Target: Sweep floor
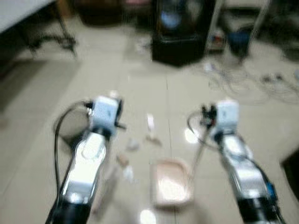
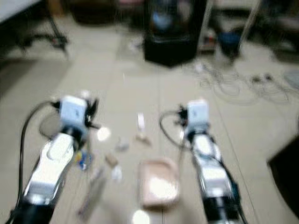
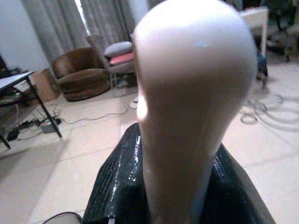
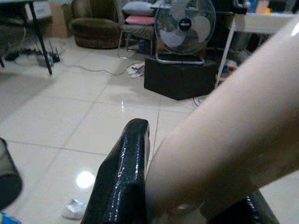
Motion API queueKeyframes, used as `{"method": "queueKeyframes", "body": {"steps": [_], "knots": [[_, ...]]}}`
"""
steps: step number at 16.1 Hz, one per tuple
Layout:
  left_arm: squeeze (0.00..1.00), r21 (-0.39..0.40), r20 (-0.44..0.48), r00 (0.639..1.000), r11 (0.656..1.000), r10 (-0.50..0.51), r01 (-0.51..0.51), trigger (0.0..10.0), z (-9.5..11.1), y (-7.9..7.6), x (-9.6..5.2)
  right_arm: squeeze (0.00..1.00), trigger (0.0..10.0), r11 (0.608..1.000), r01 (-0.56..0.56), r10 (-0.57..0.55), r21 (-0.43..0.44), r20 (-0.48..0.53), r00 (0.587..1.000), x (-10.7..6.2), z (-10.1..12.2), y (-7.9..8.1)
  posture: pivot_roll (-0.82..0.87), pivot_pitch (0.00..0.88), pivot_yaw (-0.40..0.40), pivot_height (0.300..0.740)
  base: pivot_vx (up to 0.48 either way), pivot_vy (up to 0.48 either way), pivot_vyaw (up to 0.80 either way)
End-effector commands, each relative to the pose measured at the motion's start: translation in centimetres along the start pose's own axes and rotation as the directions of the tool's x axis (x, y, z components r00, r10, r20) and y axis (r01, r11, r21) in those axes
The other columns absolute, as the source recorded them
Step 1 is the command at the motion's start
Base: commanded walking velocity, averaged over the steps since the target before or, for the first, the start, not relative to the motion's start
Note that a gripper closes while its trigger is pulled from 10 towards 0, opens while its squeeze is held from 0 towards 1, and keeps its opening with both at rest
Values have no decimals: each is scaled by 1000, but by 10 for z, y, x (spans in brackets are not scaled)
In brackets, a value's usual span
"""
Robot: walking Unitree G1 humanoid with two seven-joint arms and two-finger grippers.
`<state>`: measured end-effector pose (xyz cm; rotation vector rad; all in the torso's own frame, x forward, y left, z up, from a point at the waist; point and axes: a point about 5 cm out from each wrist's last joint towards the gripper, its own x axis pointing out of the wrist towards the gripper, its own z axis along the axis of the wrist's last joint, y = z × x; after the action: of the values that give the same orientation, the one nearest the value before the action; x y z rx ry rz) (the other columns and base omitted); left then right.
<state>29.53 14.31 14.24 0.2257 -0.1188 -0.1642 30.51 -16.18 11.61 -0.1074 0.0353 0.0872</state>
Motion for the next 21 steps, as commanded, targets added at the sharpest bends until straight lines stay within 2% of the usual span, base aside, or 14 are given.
{"method": "queueKeyframes", "body": {"steps": [1,3,7,11,13,21], "knots": [[0,32,13,999,999,39,-39,10000,3,13,-1,0,10000,999,-44,44,-5,66,997,5,14,13,-61,19,22,740,390,0,644],[0,35,15,999,999,41,-41,10000,3,14,-1,0,10000,999,-38,36,37,67,997,5,13,14,-60,11,22,740,390,0,0],[0,37,16,999,998,42,-43,10000,2,15,-2,0,10000,995,-96,98,-19,66,993,4,12,20,-60,7,21,740,387,0,0],[0,41,16,999,998,44,-45,10000,2,16,-2,0,10000,994,-107,107,-10,62,992,3,10,24,-55,11,20,740,389,0,734],[0,44,13,999,998,43,-44,10000,1,17,-3,0,10000,995,-100,99,15,48,994,3,7,23,-55,16,22,740,388,0,0],[0,27,8,1000,1000,-7,7,10000,-1,11,-1,0,10000,1000,-20,20,16,12,1000,-2,-2,12,-59,60,36,740,324,0,0]]}}
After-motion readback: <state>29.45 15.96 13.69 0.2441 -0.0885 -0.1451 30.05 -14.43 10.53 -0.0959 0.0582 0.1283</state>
